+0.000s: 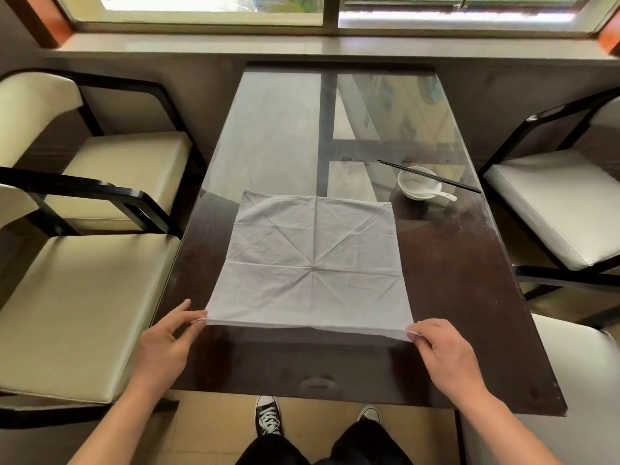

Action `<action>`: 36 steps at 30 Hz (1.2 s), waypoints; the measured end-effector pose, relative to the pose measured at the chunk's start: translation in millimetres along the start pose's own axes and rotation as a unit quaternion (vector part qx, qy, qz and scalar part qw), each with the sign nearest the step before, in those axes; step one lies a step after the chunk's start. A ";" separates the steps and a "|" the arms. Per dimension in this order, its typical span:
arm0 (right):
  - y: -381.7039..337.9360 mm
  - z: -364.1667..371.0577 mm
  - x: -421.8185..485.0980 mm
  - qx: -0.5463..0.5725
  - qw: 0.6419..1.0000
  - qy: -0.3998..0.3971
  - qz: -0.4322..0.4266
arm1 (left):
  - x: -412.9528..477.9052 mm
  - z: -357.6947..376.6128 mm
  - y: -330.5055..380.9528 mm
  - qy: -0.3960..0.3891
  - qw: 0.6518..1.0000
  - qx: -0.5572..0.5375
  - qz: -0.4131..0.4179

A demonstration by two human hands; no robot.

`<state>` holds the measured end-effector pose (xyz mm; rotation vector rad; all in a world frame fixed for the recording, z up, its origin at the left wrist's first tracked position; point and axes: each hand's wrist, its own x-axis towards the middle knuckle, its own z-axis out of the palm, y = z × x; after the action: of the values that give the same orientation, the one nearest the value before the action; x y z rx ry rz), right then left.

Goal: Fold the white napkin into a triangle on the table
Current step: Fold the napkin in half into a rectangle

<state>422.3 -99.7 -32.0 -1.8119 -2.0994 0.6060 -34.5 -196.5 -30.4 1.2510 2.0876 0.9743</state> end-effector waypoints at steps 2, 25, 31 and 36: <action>-2.3 -8.7 1.5 0.017 1.000 -0.007 0.001 | 0.6 -3.3 0.7 0.009 0.999 -0.021 -0.023; -28.3 -25.2 99.7 0.135 0.989 0.003 0.065 | 62.0 23.3 40.4 0.086 0.987 -0.112 -0.073; -36.4 -18.7 155.7 0.129 0.988 0.001 0.082 | 106.4 36.1 48.0 0.123 0.966 -0.181 -0.139; -44.4 -9.0 197.6 0.130 0.987 -0.006 0.097 | 144.2 48.1 44.3 0.131 0.957 -0.195 -0.171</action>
<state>357.3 91.2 -11.1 -1.8747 -1.7661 0.8959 -40.1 -38.4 -34.1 0.5657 2.0696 1.3572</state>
